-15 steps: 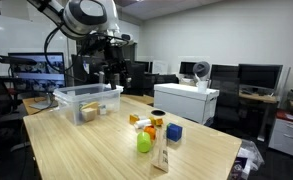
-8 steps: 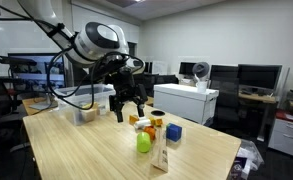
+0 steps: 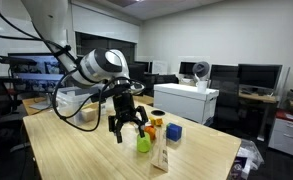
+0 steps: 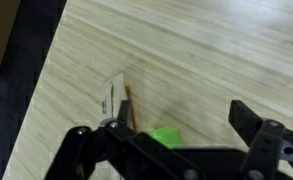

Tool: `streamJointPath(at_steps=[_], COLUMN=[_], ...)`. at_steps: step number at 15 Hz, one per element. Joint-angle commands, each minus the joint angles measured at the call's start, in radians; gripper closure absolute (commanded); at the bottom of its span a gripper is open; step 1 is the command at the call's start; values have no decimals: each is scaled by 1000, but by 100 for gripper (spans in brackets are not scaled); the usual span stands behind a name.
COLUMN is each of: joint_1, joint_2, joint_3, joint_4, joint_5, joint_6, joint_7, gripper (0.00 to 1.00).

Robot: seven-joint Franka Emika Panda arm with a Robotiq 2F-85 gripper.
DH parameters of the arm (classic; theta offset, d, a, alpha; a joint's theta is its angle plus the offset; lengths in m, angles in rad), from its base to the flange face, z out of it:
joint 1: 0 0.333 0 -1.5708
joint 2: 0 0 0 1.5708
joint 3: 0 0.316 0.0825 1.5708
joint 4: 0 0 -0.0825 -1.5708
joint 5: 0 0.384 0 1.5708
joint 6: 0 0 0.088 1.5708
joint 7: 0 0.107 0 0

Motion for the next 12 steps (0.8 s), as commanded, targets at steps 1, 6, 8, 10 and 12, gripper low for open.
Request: streamJointPath(at_steps=[1, 6, 8, 10, 12], joint_1=[-2, -1, 0, 2, 4], joint_2=[91, 195, 217, 223, 216], joint_3=[4, 12, 21, 34, 41], joint_4=[59, 198, 226, 222, 197], joint_5=[-23, 2, 14, 38, 52], joint_6=[54, 78, 76, 63, 56], joint_7=[-11, -24, -26, -25, -21], gripper=[0, 0, 0, 0, 0])
